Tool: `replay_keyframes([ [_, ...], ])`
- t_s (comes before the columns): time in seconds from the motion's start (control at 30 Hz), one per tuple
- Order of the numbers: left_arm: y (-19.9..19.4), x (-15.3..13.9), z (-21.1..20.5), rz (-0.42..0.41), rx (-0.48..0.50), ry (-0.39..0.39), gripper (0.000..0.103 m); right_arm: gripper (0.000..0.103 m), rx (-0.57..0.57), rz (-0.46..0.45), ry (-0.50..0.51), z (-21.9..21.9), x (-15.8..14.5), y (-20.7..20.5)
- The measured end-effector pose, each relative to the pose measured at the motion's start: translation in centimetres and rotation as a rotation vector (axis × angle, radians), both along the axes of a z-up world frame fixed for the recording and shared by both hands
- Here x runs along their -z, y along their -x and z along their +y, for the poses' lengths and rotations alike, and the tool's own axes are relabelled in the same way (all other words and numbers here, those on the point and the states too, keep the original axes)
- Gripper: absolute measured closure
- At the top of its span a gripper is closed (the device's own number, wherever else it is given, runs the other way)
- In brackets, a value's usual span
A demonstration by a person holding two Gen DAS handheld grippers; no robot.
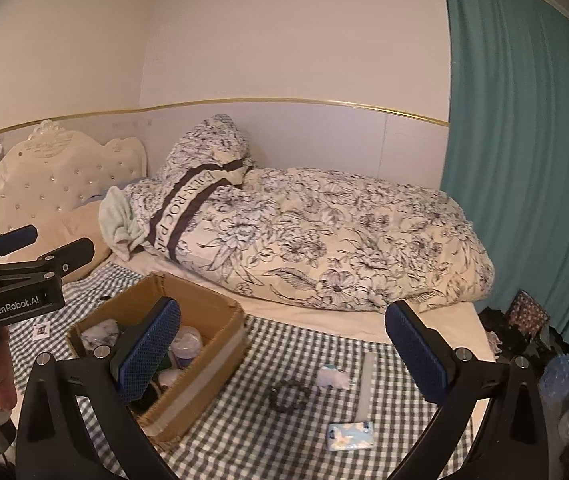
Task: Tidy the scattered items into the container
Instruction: 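Move both tools back over the remaining items on the checkered cloth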
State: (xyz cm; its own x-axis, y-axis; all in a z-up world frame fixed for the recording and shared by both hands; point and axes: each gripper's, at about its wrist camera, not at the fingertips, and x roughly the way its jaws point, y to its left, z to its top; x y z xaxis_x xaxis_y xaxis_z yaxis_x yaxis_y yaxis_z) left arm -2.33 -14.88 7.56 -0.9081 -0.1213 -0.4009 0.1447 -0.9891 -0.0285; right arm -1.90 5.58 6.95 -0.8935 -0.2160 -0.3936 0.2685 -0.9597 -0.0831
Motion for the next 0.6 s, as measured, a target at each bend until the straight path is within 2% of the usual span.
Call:
replay_keyframes([
  [0.6,3.8,0.5,7.5,-0.003,0.144,-0.020,0.000,0.000,0.117,-0.027,-0.001,6.5,1.3,1.0],
])
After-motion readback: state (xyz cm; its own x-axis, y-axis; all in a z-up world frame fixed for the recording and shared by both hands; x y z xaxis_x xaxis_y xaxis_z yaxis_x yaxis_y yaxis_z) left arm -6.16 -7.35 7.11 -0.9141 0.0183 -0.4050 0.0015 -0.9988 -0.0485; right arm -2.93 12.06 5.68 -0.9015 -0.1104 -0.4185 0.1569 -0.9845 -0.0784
